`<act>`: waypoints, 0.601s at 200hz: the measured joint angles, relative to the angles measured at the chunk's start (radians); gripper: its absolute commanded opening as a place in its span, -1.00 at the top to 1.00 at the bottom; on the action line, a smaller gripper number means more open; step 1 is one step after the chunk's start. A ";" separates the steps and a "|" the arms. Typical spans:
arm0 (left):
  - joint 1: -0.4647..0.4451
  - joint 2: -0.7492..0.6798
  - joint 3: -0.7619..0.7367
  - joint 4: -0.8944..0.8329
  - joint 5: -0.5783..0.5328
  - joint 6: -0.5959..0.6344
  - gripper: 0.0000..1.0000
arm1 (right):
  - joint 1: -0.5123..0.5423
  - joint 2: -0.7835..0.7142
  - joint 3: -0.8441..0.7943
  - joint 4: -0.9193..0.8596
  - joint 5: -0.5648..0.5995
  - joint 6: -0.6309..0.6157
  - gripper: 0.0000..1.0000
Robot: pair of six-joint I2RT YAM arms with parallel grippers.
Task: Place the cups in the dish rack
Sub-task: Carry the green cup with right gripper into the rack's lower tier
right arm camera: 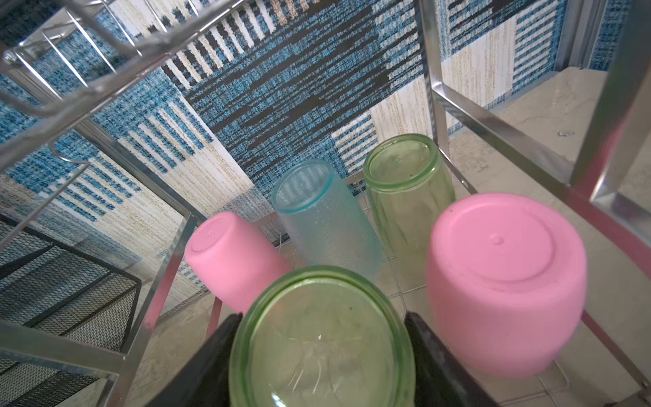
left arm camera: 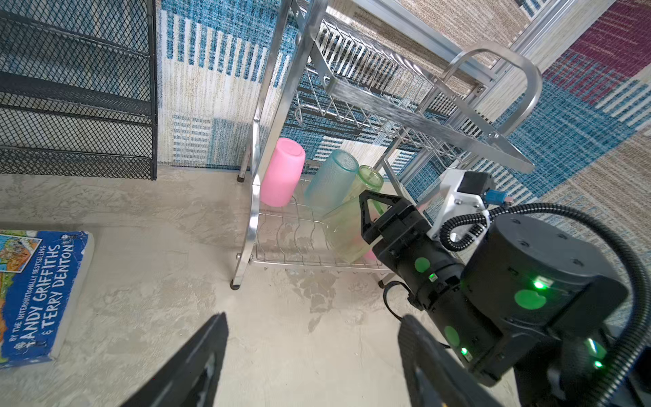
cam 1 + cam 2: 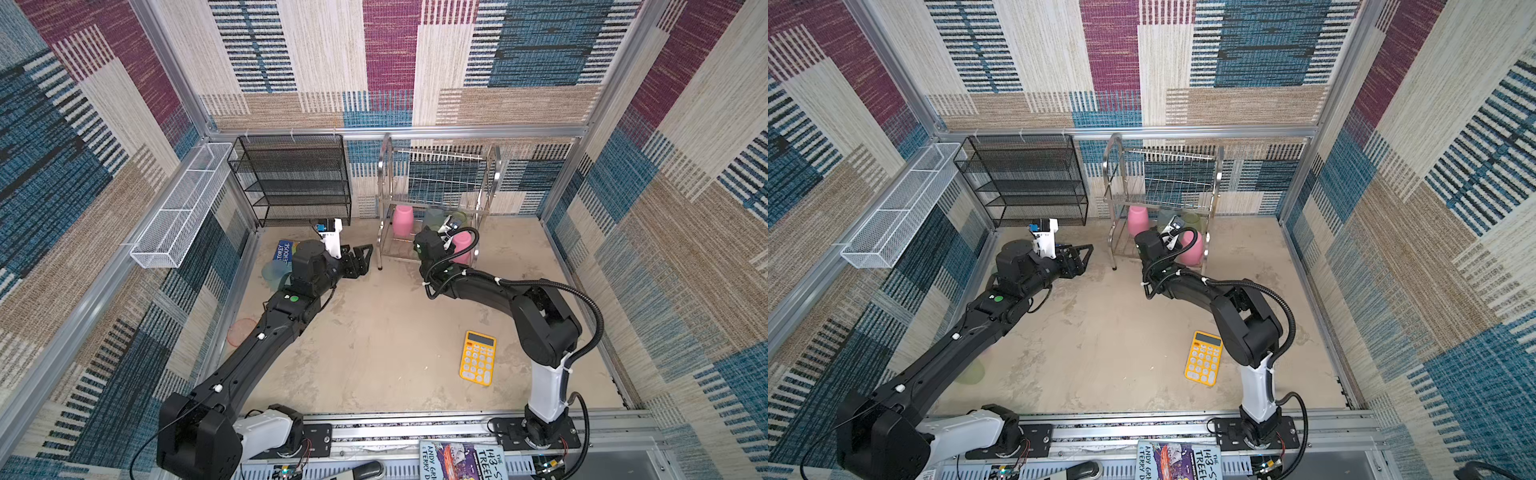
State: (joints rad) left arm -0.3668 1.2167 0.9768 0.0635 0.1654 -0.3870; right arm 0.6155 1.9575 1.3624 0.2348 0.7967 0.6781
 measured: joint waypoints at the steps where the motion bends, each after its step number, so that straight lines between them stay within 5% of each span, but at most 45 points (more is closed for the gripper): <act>1: 0.000 0.000 0.000 0.000 0.000 0.000 -0.59 | 0.000 0.001 0.001 0.000 0.000 -0.001 -0.25; 120: 0.005 0.000 -0.009 0.007 0.012 -0.004 -0.59 | 0.000 0.137 0.158 -0.136 0.113 -0.054 -0.27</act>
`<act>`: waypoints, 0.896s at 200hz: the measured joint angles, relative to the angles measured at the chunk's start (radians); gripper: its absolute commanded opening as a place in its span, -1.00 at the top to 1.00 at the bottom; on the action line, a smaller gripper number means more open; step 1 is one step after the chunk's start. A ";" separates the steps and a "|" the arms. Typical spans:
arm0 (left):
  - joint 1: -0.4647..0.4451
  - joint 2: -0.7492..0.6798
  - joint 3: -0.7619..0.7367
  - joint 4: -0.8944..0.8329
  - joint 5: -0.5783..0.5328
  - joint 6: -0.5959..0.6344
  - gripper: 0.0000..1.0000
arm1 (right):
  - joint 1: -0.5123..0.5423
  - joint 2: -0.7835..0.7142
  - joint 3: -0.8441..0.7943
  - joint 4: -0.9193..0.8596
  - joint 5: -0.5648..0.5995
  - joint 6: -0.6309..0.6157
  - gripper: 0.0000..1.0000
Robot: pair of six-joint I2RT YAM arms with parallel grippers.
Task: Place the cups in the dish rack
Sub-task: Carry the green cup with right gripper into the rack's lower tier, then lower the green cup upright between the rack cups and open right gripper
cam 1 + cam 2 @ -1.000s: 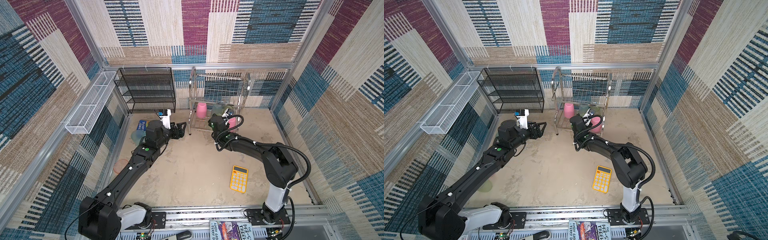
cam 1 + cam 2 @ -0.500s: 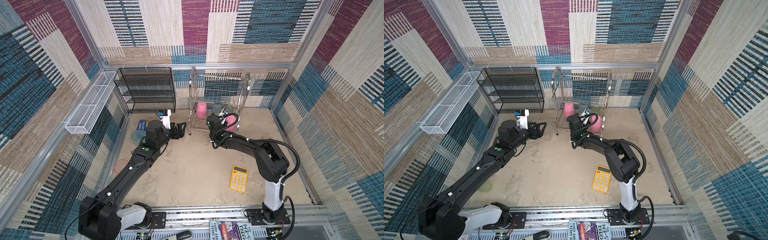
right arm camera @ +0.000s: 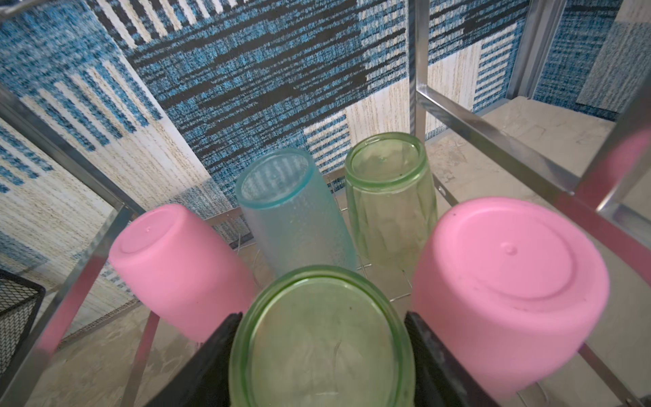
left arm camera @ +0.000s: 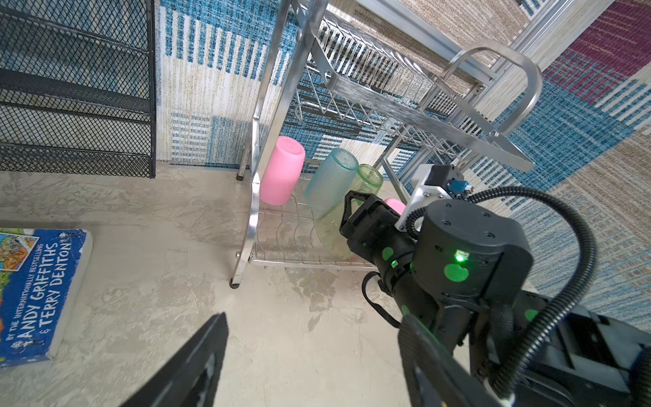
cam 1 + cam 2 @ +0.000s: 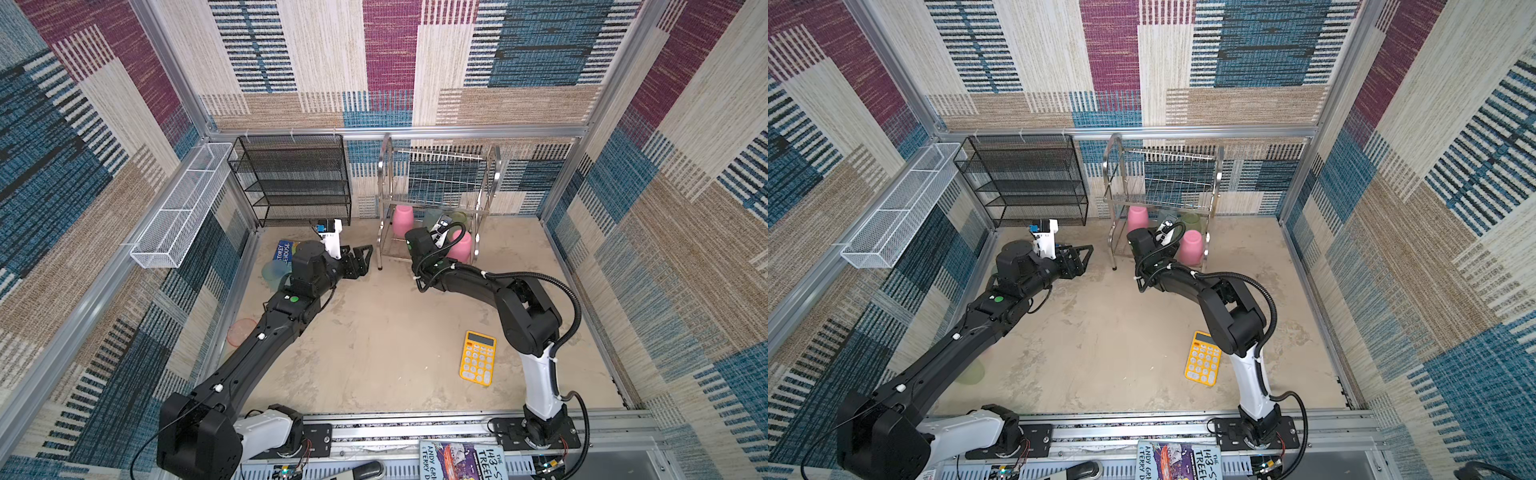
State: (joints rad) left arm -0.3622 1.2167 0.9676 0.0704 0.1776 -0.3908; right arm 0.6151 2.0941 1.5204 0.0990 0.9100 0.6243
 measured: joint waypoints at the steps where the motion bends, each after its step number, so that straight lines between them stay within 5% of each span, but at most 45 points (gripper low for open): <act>1: 0.000 0.000 0.000 0.000 0.001 0.000 -0.59 | 0.000 0.001 0.001 -0.002 0.001 0.000 -0.27; 106: 0.009 0.000 -0.003 0.002 0.012 -0.005 -0.59 | 0.000 0.107 0.123 -0.134 0.084 0.044 -0.39; 179: 0.020 0.002 -0.003 0.006 0.014 -0.011 -0.59 | 0.002 0.122 0.140 -0.183 0.067 0.055 -0.75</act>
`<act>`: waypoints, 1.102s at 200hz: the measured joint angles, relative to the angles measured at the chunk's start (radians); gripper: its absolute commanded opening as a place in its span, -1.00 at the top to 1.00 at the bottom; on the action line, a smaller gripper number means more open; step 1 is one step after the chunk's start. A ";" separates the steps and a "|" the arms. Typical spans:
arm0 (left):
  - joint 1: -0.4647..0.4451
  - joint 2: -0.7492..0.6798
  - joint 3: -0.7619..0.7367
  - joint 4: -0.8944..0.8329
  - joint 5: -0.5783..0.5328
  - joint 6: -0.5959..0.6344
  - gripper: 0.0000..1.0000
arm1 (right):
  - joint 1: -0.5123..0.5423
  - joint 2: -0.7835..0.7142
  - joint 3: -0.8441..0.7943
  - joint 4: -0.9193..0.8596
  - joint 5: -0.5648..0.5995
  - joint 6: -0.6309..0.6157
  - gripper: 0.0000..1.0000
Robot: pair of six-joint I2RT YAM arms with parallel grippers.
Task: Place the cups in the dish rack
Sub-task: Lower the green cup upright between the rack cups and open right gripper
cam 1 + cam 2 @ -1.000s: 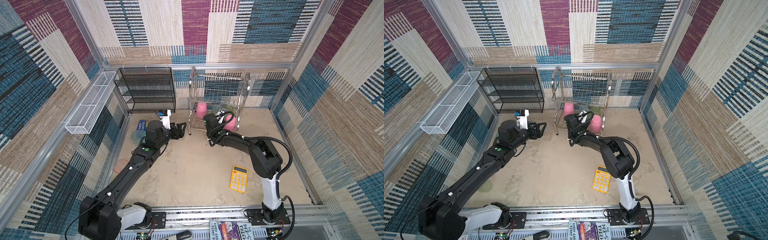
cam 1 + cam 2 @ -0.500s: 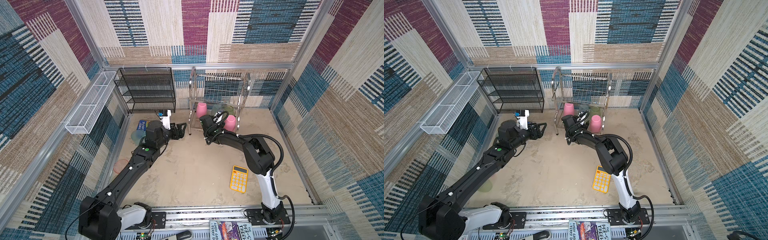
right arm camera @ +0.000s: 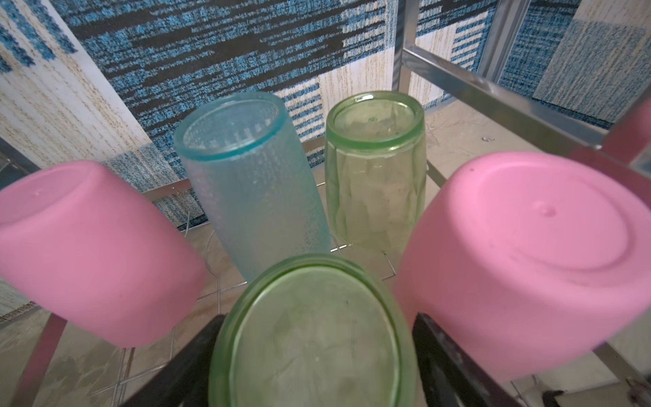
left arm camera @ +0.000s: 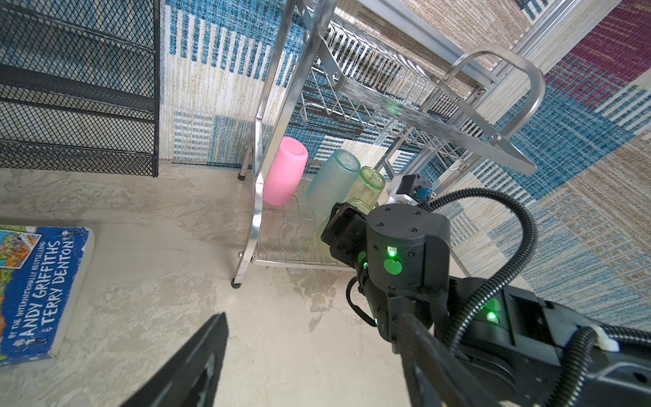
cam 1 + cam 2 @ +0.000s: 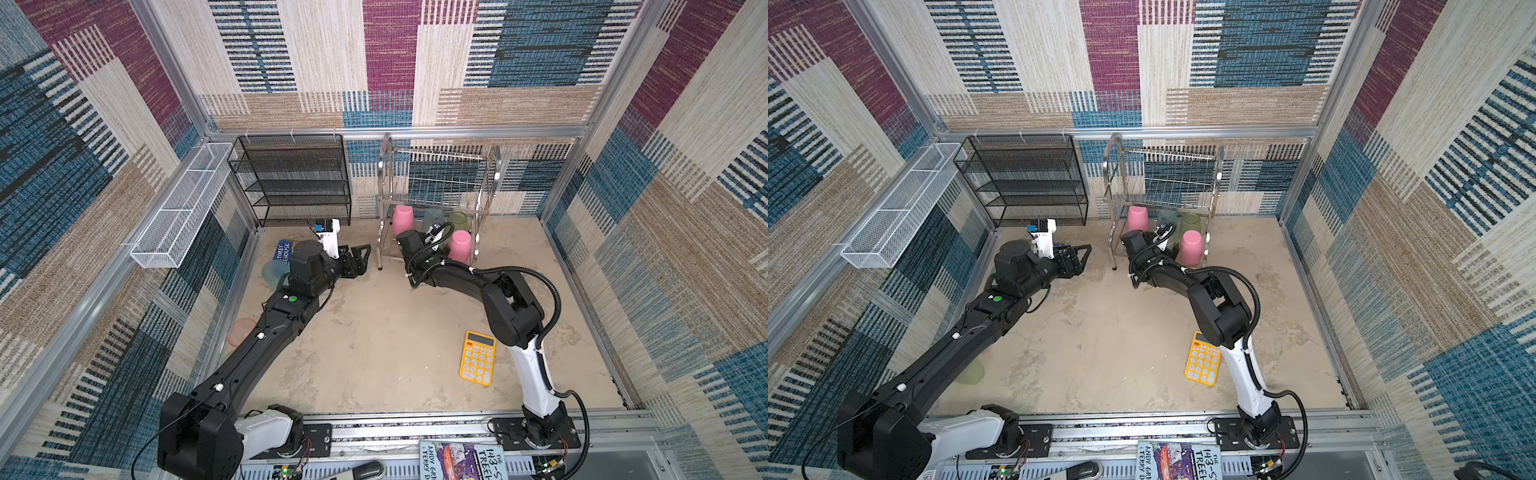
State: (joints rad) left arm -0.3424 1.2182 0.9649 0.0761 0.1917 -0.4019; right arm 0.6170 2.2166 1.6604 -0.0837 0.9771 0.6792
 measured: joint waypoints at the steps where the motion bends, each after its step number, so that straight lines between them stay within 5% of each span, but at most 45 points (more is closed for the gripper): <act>1: 0.000 0.000 0.000 0.000 0.000 0.000 -0.59 | 0.000 0.000 0.001 0.000 0.000 0.000 -0.75; 220: 0.035 0.005 -0.008 0.011 0.021 -0.029 -0.60 | 0.053 -0.109 -0.125 0.082 -0.018 -0.125 -1.00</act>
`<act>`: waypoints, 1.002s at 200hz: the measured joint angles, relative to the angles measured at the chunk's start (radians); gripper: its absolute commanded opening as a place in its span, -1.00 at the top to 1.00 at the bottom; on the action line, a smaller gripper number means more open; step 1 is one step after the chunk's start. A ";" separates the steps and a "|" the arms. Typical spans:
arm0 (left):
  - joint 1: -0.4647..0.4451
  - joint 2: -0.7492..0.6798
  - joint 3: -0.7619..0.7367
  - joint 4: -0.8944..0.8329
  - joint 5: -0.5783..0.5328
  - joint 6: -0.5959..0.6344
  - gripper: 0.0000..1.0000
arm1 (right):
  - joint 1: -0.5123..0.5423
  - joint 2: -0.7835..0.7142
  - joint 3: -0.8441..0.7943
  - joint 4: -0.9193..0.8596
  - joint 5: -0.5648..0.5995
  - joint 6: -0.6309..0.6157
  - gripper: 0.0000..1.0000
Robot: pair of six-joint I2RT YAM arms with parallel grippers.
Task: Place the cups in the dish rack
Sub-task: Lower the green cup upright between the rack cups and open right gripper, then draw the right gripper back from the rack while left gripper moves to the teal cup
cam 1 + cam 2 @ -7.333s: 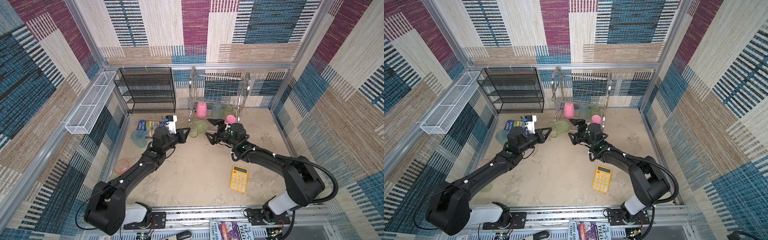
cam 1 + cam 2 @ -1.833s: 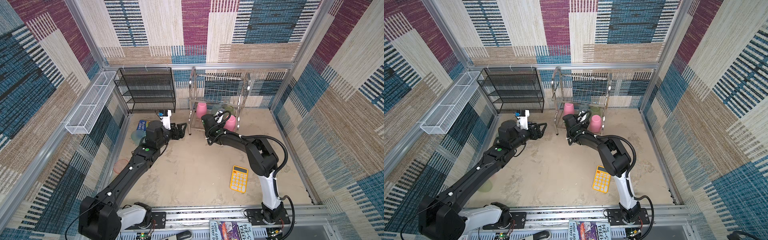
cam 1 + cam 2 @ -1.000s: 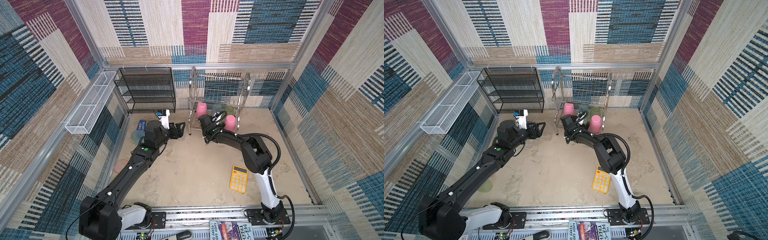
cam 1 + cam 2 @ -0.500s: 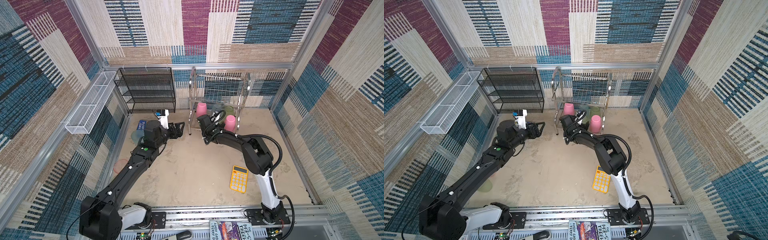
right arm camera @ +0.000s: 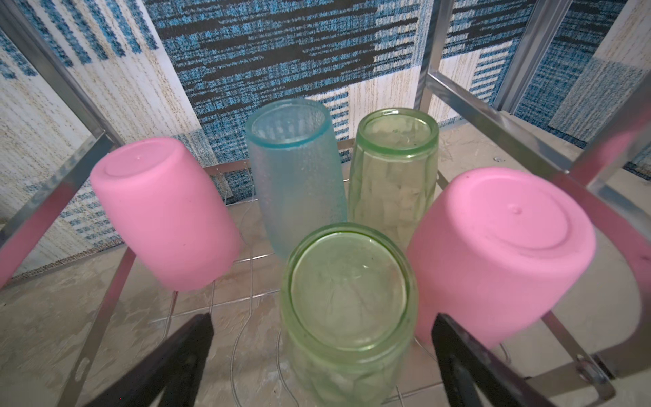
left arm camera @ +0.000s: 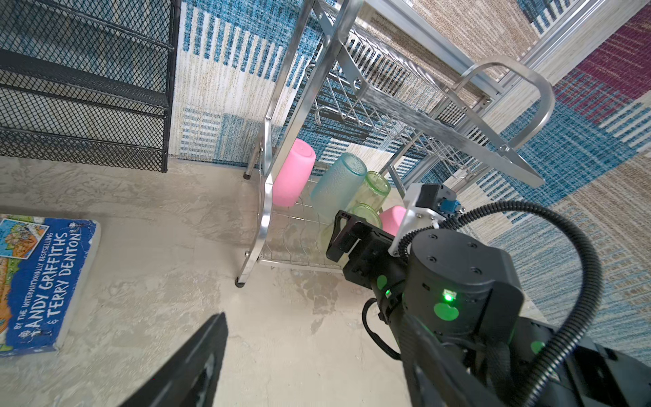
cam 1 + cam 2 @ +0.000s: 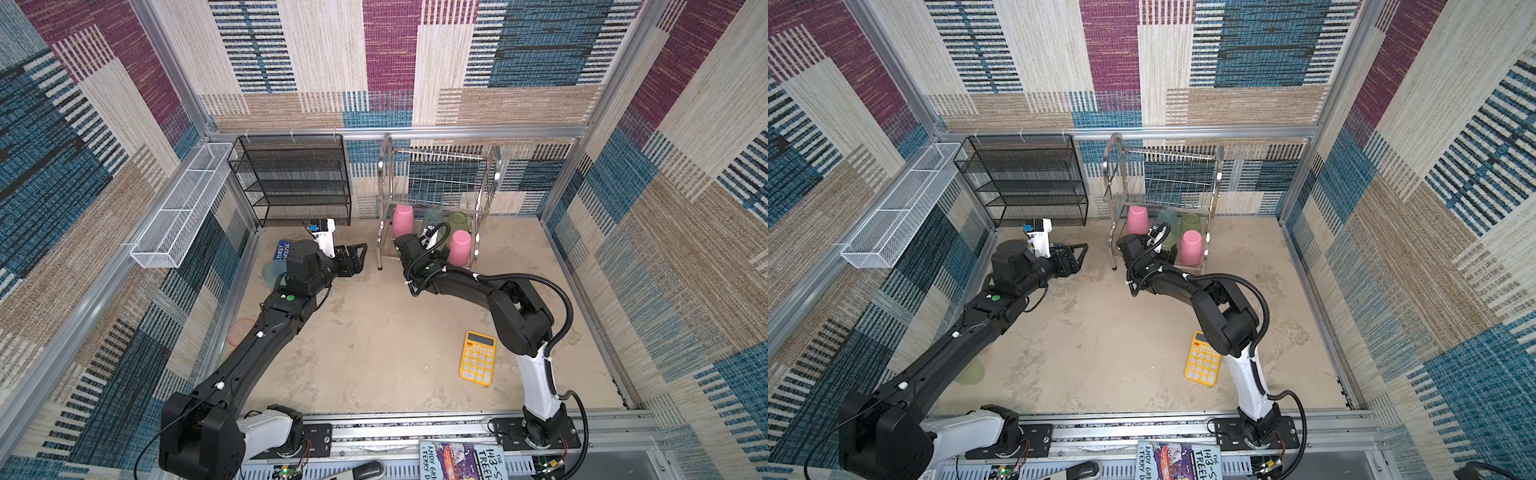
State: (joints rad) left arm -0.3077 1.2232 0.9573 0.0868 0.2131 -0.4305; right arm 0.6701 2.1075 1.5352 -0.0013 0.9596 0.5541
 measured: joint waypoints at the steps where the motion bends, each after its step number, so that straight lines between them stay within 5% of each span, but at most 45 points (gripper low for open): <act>1: 0.000 0.000 0.000 0.000 0.000 0.000 -0.60 | 0.001 -0.002 -0.002 0.002 -0.001 -0.002 -1.00; 83: 0.002 -0.001 -0.013 0.000 -0.026 0.000 -0.61 | 0.060 -0.163 -0.192 0.092 -0.027 -0.038 -1.00; 148: -0.027 -0.005 -0.021 -0.039 -0.109 0.019 -0.59 | 0.162 -0.403 -0.507 0.230 -0.070 -0.114 -0.99; 200: -0.045 -0.001 0.044 -0.186 -0.256 0.095 -0.59 | 0.202 -0.548 -0.718 0.345 -0.261 -0.225 -0.94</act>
State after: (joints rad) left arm -0.3527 1.2221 1.0016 -0.0994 -0.0425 -0.3355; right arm 0.8722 1.5593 0.8169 0.3435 0.6983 0.3290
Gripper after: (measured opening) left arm 0.794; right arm 0.981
